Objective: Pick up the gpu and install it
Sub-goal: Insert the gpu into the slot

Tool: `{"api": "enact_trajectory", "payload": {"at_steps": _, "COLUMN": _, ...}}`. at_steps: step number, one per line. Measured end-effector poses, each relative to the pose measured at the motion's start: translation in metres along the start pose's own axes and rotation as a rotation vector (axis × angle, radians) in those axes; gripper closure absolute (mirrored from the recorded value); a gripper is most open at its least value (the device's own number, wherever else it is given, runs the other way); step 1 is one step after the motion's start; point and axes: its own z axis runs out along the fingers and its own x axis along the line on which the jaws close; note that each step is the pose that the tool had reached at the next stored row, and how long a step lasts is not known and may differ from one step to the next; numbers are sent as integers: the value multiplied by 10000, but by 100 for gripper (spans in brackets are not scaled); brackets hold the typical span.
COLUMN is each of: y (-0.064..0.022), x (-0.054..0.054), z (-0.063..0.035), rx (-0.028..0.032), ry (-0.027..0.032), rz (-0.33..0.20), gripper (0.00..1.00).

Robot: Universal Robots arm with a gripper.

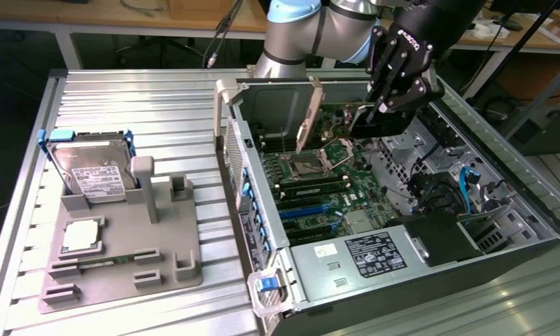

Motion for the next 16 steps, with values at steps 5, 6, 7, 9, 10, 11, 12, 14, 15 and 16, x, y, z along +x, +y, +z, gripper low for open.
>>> {"api": "enact_trajectory", "payload": {"at_steps": 5, "y": 0, "x": 0, "z": 0, "rx": -7, "ry": 7, "rz": -149, "gripper": 73}}
{"api": "enact_trajectory", "payload": {"at_steps": 6, "y": 0, "x": 0, "z": 0, "rx": -8, "ry": 8, "rz": -176, "gripper": 73}}
{"api": "enact_trajectory", "payload": {"at_steps": 7, "y": 0, "x": 0, "z": 0, "rx": -9, "ry": 9, "rz": -191, "gripper": 73}}
{"api": "enact_trajectory", "payload": {"at_steps": 9, "y": 0, "x": 0, "z": 0, "rx": -9, "ry": 9, "rz": -194, "gripper": 73}}
{"api": "enact_trajectory", "payload": {"at_steps": 10, "y": 0, "x": 0, "z": 0, "rx": -9, "ry": 9, "rz": -194, "gripper": 73}}
{"api": "enact_trajectory", "payload": {"at_steps": 11, "y": 0, "x": 0, "z": 2, "rx": -9, "ry": 8, "rz": -194, "gripper": 73}}
{"api": "enact_trajectory", "payload": {"at_steps": 12, "y": -1, "x": -1, "z": 5, "rx": -9, "ry": 8, "rz": -192, "gripper": 73}}
{"api": "enact_trajectory", "payload": {"at_steps": 14, "y": -1, "x": 0, "z": 10, "rx": -8, "ry": 8, "rz": -160, "gripper": 73}}
{"api": "enact_trajectory", "payload": {"at_steps": 15, "y": -1, "x": 0, "z": 14, "rx": -7, "ry": 6, "rz": -143, "gripper": 73}}
{"api": "enact_trajectory", "payload": {"at_steps": 16, "y": -1, "x": 1, "z": 16, "rx": -6, "ry": 7, "rz": -128, "gripper": 73}}
